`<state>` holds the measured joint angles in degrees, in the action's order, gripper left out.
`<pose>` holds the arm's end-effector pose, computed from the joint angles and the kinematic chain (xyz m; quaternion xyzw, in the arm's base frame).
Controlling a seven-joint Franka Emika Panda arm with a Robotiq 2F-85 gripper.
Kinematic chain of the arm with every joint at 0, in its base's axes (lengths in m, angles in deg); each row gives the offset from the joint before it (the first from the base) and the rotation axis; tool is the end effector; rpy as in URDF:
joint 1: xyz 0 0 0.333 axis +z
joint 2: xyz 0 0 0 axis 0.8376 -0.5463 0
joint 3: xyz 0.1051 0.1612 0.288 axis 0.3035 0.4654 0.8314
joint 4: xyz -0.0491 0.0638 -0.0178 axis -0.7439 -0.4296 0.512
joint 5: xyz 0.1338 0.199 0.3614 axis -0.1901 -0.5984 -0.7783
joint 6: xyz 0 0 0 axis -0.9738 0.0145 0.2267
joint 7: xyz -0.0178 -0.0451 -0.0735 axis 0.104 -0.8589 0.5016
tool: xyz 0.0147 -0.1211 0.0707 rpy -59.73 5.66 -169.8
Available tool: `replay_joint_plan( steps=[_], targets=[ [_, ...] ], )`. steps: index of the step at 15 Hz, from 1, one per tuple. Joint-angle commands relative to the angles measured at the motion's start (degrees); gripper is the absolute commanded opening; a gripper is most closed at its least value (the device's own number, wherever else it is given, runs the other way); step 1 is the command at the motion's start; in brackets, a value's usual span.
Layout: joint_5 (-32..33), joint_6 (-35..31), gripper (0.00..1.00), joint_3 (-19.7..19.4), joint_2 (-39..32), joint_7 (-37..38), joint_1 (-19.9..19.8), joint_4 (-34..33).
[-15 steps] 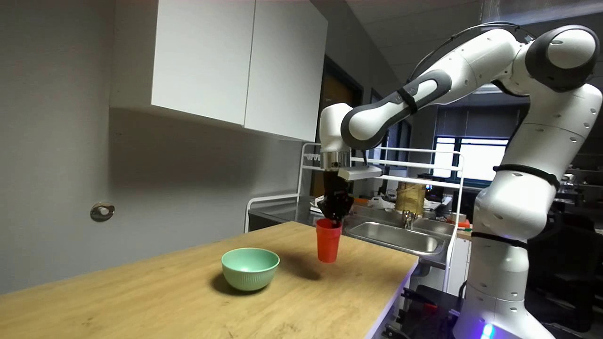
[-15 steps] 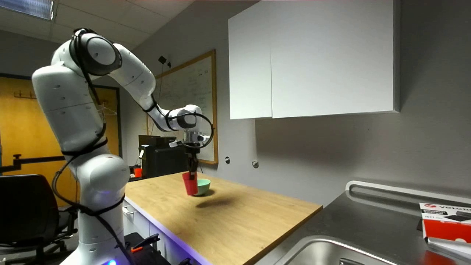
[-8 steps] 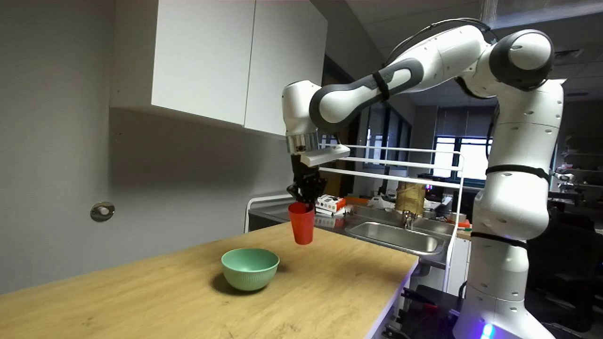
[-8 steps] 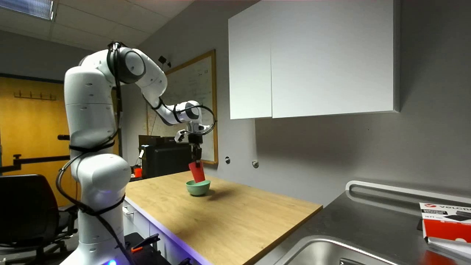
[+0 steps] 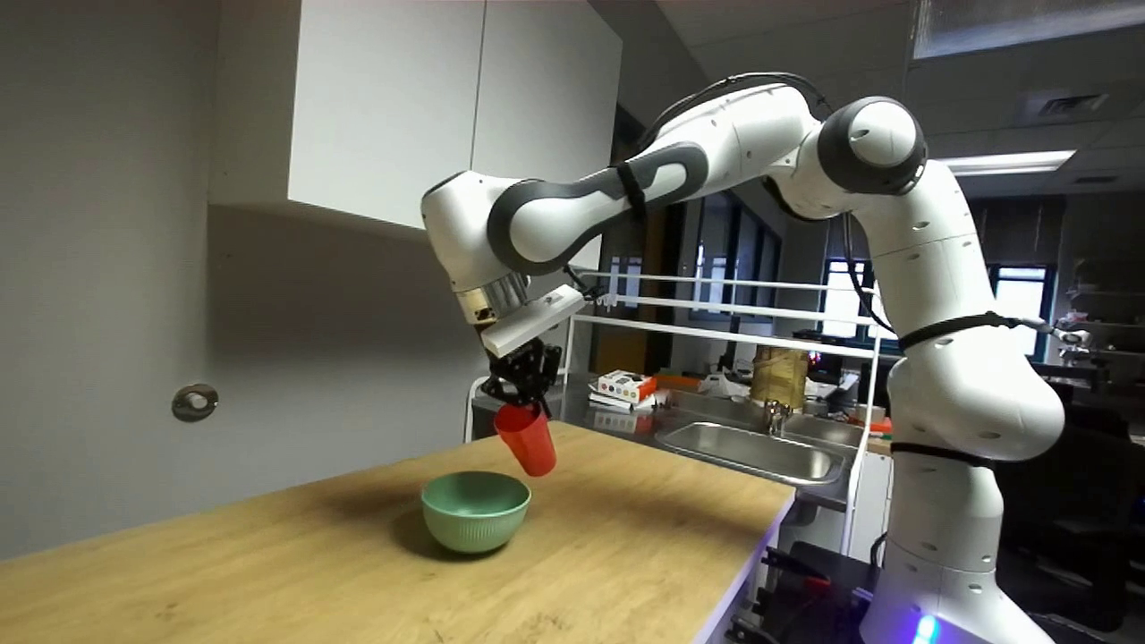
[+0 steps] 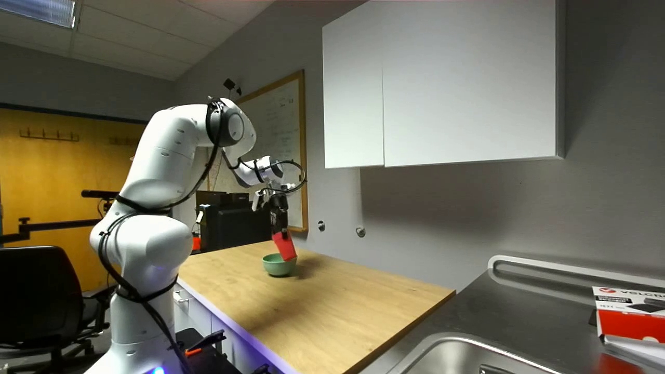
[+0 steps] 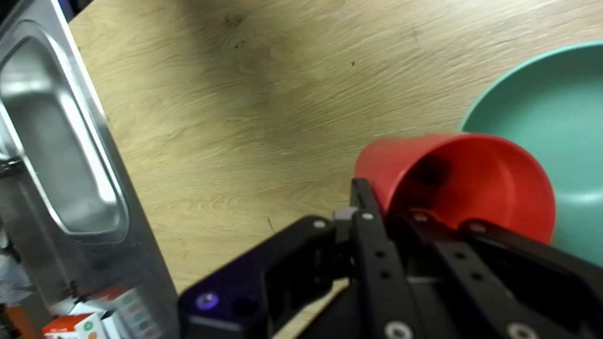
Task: Pour the contents in the orange cup into the green bowl
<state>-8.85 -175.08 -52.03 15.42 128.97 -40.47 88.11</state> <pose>0.5699 0.2690 0.3642 0.9437 -0.1909 -0.0275 0.2687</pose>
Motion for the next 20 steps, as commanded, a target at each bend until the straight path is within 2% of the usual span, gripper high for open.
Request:
replay_joint_plan(
  steps=[1,5,10,13,16,20],
  targets=[
    [6.82,12.73,0.02,-2.21,-7.84,5.47,8.93,-11.01],
    [13.4,25.98,0.02,-2.67,-13.38,7.72,17.33,-16.43],
    [24.47,37.01,0.02,-4.41,-20.4,6.47,24.78,-20.15],
    [31.04,39.83,0.02,-5.72,-24.17,4.99,26.61,-21.55],
    [37.49,43.13,0.02,-7.28,-29.45,2.05,28.22,-28.49],
    [44.85,46.21,0.02,-9.12,-33.48,-2.02,29.58,-33.73]
  ],
)
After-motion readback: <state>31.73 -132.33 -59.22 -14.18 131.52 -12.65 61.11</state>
